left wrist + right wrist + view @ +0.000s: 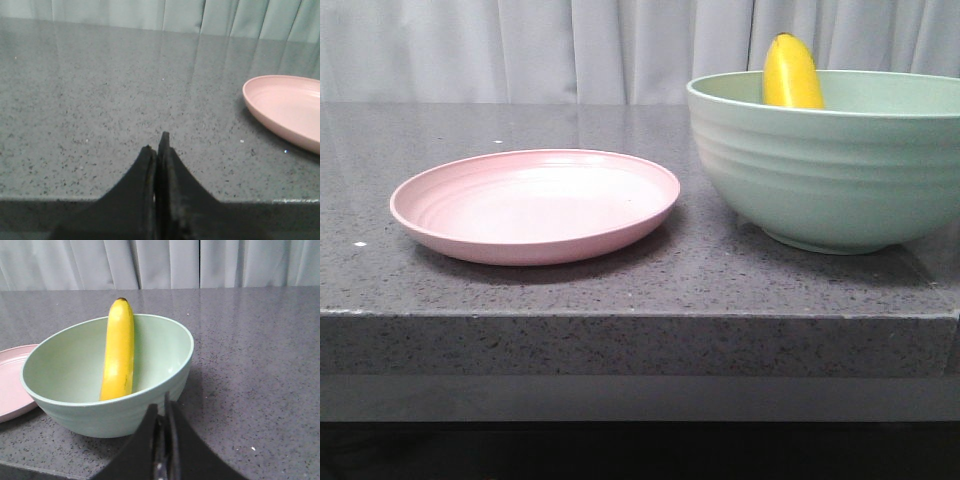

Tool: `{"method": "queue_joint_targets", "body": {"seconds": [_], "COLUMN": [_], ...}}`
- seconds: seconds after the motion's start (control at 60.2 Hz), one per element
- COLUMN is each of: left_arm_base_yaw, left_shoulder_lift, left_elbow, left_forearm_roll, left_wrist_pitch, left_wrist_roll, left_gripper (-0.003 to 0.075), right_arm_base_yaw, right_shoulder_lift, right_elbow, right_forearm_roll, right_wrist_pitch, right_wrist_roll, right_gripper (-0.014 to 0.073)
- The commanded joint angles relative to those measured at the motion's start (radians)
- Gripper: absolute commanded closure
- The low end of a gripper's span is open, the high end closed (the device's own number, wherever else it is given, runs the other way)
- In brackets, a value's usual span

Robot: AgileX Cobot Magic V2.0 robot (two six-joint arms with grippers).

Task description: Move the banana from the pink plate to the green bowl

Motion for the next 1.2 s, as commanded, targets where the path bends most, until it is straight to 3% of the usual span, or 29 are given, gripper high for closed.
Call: {"method": "queue_joint_targets", "body": {"seconds": [0.0, 0.199, 0.981, 1.18], "left_arm_base_yaw": [0.003, 0.042, 0.042, 0.042], "left_shoulder_lift": [-0.021, -0.021, -0.021, -0.021], "left_elbow": [0.007, 0.005, 0.005, 0.005], "left_forearm_roll": [-0.019, -0.045, -0.045, -0.045], "left_wrist_pitch": [-0.111, -0.123, -0.123, -0.123], "left_wrist_roll": [-0.010, -0.010, -0.010, -0.010], "left_gripper": [0.0741, 0.0741, 0.0741, 0.0741], "right_arm_base_yaw": [0.000, 0.000, 0.000, -0.003], "right_shoulder_lift": [0.010, 0.010, 0.010, 0.005], "right_elbow": [-0.026, -0.026, -0.026, 0.066], "right_forearm_roll": [0.007, 0.007, 0.006, -0.021], "right_wrist_pitch": [-0.082, -0.082, -0.085, -0.238], "right_wrist_roll": [-0.010, -0.010, -0.010, -0.010], "right_gripper": [0.0652, 0.0652, 0.0652, 0.0652]}}
